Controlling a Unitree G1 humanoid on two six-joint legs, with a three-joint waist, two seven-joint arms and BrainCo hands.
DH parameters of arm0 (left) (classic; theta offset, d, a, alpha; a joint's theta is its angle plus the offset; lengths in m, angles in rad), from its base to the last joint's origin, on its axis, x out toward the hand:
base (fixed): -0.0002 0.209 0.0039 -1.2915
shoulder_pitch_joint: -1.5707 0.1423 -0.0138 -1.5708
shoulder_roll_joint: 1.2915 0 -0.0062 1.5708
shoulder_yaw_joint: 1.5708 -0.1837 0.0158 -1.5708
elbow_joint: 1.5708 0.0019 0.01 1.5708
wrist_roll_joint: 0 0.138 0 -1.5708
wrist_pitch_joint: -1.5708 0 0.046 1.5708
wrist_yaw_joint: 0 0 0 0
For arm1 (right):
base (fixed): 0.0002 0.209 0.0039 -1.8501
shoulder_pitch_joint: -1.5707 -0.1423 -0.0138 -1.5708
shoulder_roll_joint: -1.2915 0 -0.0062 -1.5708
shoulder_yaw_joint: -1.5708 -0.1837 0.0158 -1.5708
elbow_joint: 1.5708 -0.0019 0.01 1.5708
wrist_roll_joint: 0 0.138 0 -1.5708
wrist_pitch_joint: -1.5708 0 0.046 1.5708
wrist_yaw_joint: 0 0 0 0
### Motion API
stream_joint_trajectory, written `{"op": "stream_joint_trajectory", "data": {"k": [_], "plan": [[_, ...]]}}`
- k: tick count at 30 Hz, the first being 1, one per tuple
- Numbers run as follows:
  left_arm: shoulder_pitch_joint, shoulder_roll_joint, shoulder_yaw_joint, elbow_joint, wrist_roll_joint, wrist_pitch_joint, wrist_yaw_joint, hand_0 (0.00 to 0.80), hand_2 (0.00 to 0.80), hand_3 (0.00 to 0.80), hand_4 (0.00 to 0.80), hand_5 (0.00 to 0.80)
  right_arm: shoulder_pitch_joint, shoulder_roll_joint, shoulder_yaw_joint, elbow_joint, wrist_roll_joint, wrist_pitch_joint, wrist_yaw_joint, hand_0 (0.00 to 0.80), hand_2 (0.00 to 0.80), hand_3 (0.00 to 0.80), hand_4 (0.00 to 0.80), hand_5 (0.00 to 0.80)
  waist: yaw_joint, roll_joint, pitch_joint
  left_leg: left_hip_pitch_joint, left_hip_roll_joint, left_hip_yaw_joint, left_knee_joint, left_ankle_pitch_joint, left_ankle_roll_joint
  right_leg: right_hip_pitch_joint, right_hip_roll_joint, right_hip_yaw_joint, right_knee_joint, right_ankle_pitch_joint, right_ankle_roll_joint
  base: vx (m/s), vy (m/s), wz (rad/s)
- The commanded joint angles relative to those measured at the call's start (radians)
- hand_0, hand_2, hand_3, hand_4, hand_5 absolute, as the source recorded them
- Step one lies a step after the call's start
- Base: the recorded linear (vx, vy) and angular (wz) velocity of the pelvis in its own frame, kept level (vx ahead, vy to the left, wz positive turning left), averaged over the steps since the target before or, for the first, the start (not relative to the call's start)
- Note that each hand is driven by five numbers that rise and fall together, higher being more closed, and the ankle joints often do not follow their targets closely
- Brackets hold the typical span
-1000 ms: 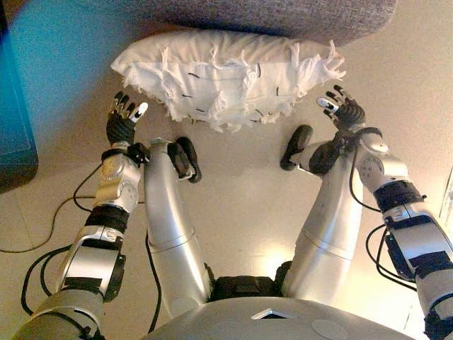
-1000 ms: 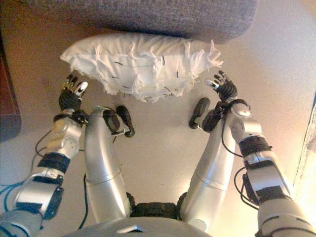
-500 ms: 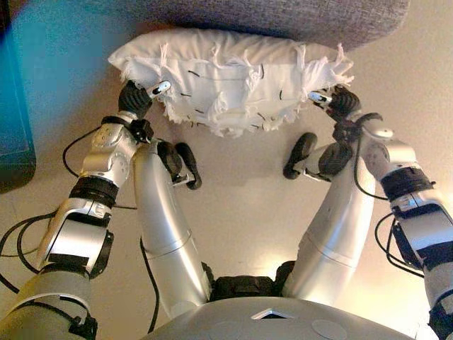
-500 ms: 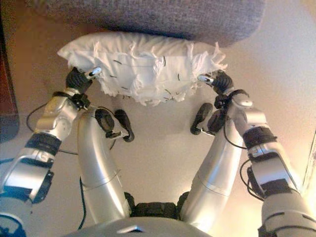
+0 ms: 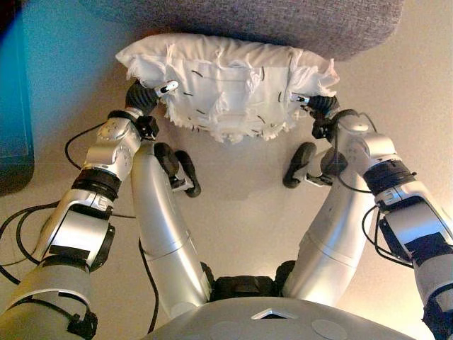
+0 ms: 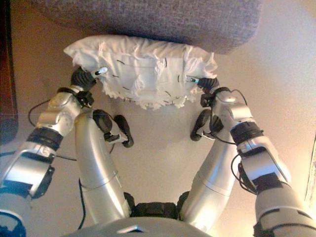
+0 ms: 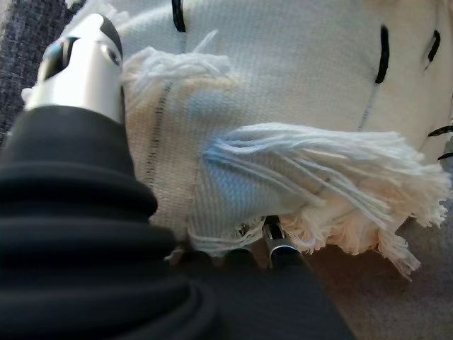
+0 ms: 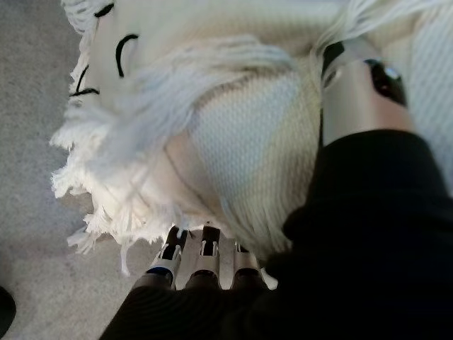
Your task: Pick up the cushion and take it to the sofa
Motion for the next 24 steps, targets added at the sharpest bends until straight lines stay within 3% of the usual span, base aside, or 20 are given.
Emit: {"op": "stream_joint_trajectory", "data": {"k": [1, 2, 3, 4, 5, 12, 18, 24], "plan": [[-0.053, -0.080, -0.033, -0.051, 0.018, -0.039, -0.061, 0.000, 0.000, 0.000, 0.000, 0.000, -0.058, 0.082, 0.042, -0.111, -0.016, -0.010, 0.028, 0.000, 0.000, 0.000, 0.000, 0.000, -0.002, 0.046, -0.009, -0.003, 0.015, -0.057, -0.077, 0.019, -0.019, 0.040, -0.015, 0.144, -0.102, 0.048, 0.055, 0.019, -0.015, 0.06], [-0.044, -0.096, -0.034, -0.068, 0.029, -0.042, -0.074, 0.000, 0.000, 0.000, 0.000, 0.000, -0.048, 0.092, 0.042, -0.128, -0.021, -0.014, 0.039, 0.000, 0.000, 0.000, 0.000, 0.000, -0.001, 0.044, -0.009, -0.001, 0.014, -0.059, -0.073, 0.021, -0.019, 0.041, -0.016, 0.150, -0.099, 0.053, 0.055, 0.018, -0.015, 0.06], [-0.041, -0.099, -0.035, -0.071, 0.031, -0.043, -0.084, 0.424, 0.424, 0.424, 0.424, 0.424, -0.045, 0.095, 0.043, -0.132, -0.026, -0.014, 0.045, 0.085, 0.085, 0.085, 0.085, 0.085, -0.001, 0.043, -0.009, 0.001, 0.013, -0.059, -0.071, 0.021, -0.019, 0.041, -0.016, 0.152, -0.098, 0.054, 0.056, 0.022, -0.019, 0.09], [-0.033, -0.111, -0.038, -0.084, 0.036, -0.050, -0.100, 0.800, 0.800, 0.800, 0.800, 0.800, -0.035, 0.101, 0.046, -0.147, -0.038, -0.015, 0.048, 0.555, 0.555, 0.555, 0.555, 0.555, -0.001, 0.042, -0.009, 0.002, 0.012, -0.063, -0.067, 0.023, -0.019, 0.041, -0.015, 0.157, -0.094, 0.057, 0.056, 0.017, -0.015, 0.12], [-0.027, -0.118, -0.040, -0.094, 0.042, -0.054, -0.112, 0.800, 0.800, 0.800, 0.800, 0.800, -0.027, 0.106, 0.050, -0.158, -0.049, -0.019, 0.048, 0.800, 0.800, 0.800, 0.800, 0.800, 0.000, 0.041, -0.009, 0.004, 0.012, -0.066, -0.065, 0.025, -0.020, 0.041, -0.015, 0.160, -0.091, 0.060, 0.057, 0.018, -0.018, 0.14], [0.010, -0.144, -0.030, -0.139, 0.082, -0.037, -0.095, 0.800, 0.800, 0.800, 0.800, 0.800, 0.020, 0.117, 0.047, -0.178, -0.068, -0.004, 0.013, 0.800, 0.800, 0.800, 0.800, 0.800, -0.001, 0.031, -0.009, 0.018, 0.013, -0.077, -0.053, 0.039, -0.025, 0.042, -0.009, 0.187, -0.077, 0.074, 0.056, 0.014, -0.010, 0.04], [0.055, -0.166, -0.008, -0.162, 0.127, -0.072, -0.116, 0.800, 0.800, 0.800, 0.800, 0.800, 0.087, 0.130, 0.001, -0.204, -0.067, -0.071, -0.002, 0.800, 0.800, 0.800, 0.800, 0.800, -0.012, 0.022, -0.009, 0.059, 0.020, -0.062, -0.092, 0.056, -0.039, 0.077, 0.003, 0.188, -0.099, 0.086, 0.059, 0.000, 0.000, 0.00], [0.092, -0.186, 0.015, -0.192, 0.162, -0.095, -0.109, 0.800, 0.800, 0.800, 0.800, 0.800, 0.174, 0.140, -0.049, -0.240, -0.108, -0.160, -0.015, 0.800, 0.800, 0.800, 0.800, 0.800, -0.027, 0.009, -0.009, 0.179, 0.036, -0.031, -0.228, 0.106, -0.064, 0.200, 0.022, 0.150, -0.220, 0.129, 0.069, 0.005, -0.015, -0.02]]}}
